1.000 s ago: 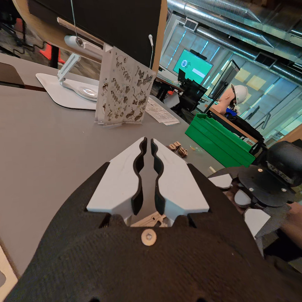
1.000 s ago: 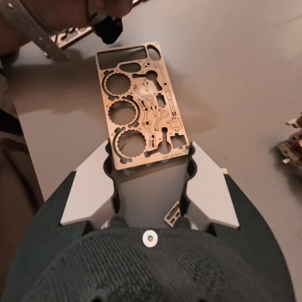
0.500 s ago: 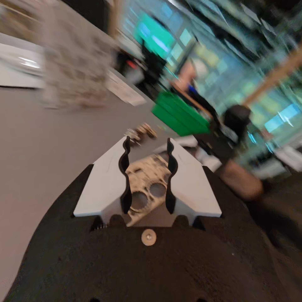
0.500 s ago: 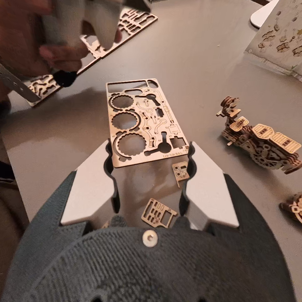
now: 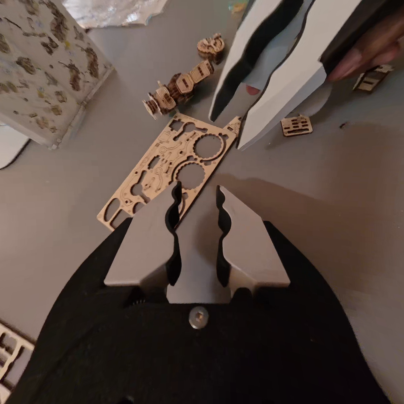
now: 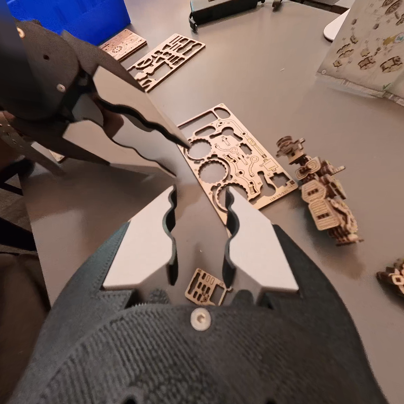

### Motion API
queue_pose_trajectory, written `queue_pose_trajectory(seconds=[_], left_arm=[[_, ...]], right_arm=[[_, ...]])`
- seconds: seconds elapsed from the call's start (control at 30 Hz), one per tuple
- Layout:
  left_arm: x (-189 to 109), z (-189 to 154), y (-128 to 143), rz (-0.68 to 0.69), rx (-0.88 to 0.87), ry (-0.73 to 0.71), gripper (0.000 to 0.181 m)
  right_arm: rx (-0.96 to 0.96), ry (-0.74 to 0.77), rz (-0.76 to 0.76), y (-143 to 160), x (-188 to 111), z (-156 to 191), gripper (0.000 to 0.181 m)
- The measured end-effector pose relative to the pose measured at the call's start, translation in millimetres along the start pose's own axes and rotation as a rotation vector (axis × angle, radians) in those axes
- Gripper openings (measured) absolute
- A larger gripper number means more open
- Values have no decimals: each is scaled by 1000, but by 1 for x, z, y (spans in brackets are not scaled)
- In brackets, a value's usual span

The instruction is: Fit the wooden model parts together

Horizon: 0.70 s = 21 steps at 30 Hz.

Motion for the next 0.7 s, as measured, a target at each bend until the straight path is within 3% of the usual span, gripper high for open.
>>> queue_pose_trajectory(seconds=[0.13, 0.23, 0.33, 0.5, 0.7], left_arm=[[29, 1, -6, 129, 53, 7, 33], [38, -1, -12, 187, 16, 80, 11], [36, -3, -10, 203, 28, 92, 10], [9, 7, 2, 256, 62, 160, 8], [-46, 25, -2, 192, -47, 255, 6]], right_arm=[[11, -7, 20, 2, 5, 0, 45], [-1, 17, 28, 2, 3, -1, 46], [-8, 42, 14, 0, -1, -5, 45], [6, 49, -18, 0, -7, -8, 44], [-8, 1, -31, -1, -4, -2, 47]])
Point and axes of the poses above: each gripper's, where its closed fingertips meet, x out along the fingers, y out of its underside, z = x × y across the jaws, the point moved 10 cm from there along -x, back along the fingers, and after that the axes turned 7 degrees about -x, right-handed, at the moved point
